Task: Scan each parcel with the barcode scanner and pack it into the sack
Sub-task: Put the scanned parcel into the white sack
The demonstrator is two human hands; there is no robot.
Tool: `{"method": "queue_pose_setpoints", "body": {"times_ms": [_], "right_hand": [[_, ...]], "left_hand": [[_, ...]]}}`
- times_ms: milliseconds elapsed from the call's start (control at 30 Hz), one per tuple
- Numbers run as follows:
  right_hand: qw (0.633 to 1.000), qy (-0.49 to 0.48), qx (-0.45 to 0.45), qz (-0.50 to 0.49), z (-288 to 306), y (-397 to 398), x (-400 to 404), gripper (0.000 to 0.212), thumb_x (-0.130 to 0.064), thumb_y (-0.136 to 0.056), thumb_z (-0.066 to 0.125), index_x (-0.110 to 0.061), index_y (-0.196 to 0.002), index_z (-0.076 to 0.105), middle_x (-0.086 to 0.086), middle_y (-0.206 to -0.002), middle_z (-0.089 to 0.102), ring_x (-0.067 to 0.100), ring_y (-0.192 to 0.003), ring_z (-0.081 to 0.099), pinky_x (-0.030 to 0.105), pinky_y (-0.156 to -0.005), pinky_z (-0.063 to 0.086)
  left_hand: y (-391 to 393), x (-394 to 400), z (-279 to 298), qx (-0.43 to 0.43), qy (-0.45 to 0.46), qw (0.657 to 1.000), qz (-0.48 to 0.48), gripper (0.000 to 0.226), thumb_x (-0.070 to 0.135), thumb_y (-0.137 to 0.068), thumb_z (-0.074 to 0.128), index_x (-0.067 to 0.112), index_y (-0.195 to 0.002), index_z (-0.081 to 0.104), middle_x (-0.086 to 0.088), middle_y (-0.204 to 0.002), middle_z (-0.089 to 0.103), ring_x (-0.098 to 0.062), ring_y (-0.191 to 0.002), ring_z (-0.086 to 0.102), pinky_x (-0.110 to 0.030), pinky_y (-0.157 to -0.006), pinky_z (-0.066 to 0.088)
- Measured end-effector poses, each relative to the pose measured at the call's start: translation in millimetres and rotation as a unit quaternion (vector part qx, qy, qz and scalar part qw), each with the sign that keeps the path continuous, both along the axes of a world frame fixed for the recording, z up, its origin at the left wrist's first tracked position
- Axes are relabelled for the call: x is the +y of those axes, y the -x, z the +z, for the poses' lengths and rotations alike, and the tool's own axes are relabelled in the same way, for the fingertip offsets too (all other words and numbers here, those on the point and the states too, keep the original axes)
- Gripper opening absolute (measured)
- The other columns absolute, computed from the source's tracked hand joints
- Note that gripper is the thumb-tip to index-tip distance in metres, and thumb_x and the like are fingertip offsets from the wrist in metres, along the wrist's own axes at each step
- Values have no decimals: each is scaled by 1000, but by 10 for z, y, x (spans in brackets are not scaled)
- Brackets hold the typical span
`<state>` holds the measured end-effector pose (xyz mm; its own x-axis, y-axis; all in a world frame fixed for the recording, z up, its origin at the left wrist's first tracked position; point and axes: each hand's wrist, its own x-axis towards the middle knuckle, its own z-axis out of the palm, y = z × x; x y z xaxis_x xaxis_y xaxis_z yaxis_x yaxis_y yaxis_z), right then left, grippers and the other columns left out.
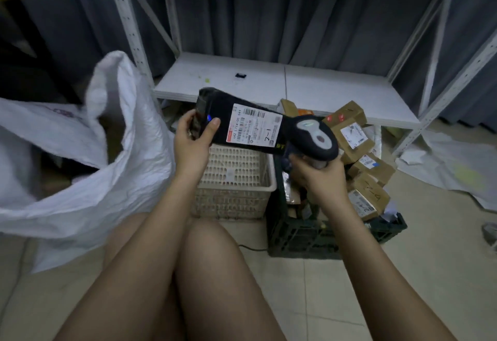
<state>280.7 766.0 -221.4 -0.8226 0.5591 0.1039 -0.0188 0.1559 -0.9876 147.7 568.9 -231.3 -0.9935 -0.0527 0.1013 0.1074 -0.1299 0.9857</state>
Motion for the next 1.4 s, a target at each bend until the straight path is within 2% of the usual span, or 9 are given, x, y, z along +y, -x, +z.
{"method": "queue_pose_setpoints", "body": {"times_ms": [267,433,567,633,800,1000,1200,1333,1400], "right_hand": [[994,7,51,95,760,672,-1109,37,-16,-83,76,-16,-115,57,-3,-97,66,16,-94,63,32,-78,52],[992,-26,36,122,907,987,-1703,39,-25,-82,77,-21,-114,55,5,-111,66,25,-103,62,40,-88,53],[992,-31,26,116,910,1222,-2031,43,-29,-79,78,-21,-116,57,4,-113,67,25,-104,62,42,-92,52],[992,-35,10,119,895,1357,-2164,40,-29,-79,78,-24,-112,56,4,-113,67,26,-103,62,43,-92,52],[987,-111,-30,115,782,1687,-2402,46,-34,-79,78,-17,-117,57,-3,-100,59,17,-89,53,32,-80,44],[979,-172,-75,80,494,2169,-2649,45,-32,-79,78,-16,-114,57,5,-114,66,30,-103,61,36,-81,46],[983,-137,-88,81,197,2583,-2615,20,-17,-84,66,-14,-102,59,4,-87,63,29,-87,62,28,-65,42],[994,-26,-33,102,103,2708,-2685,52,-39,-74,82,-17,-117,64,-4,-105,70,14,-100,62,32,-87,49],[995,-46,-30,88,84,2776,-2751,52,-32,-73,83,-16,-118,62,-4,-108,68,14,-99,61,29,-84,48]], "left_hand": [[-309,-1440,1119,151,27,979,136,41,26,-84,73,27,-120,53,18,-112,59,3,-106,57,-34,-100,49],[-540,-2416,1353,172,82,947,260,52,33,-85,72,24,-131,50,14,-119,55,10,-105,53,-14,-93,46],[-544,-2970,1280,138,117,937,299,54,45,-79,73,33,-127,53,5,-128,54,-1,-110,55,-26,-96,49],[-496,-3117,1182,103,149,940,289,55,51,-75,74,37,-124,54,7,-127,55,-6,-111,56,-35,-98,49],[-209,-3159,879,40,239,951,194,43,40,-79,76,26,-116,58,14,-105,62,-5,-97,60,-23,-83,48],[518,-2972,587,-3,375,912,167,66,48,-74,77,27,-131,51,1,-129,53,-19,-114,55,-40,-95,47],[1274,-2877,470,-56,420,900,101,84,61,-59,75,30,-132,48,0,-127,56,-22,-110,59,-44,-92,51],[1583,-2727,391,-35,464,878,115,74,46,-73,78,26,-136,46,-4,-131,51,-23,-115,55,-37,-92,48],[1659,-2658,376,-11,460,879,126,72,45,-75,77,25,-136,45,-3,-131,50,-23,-116,53,-36,-91,47]]}}
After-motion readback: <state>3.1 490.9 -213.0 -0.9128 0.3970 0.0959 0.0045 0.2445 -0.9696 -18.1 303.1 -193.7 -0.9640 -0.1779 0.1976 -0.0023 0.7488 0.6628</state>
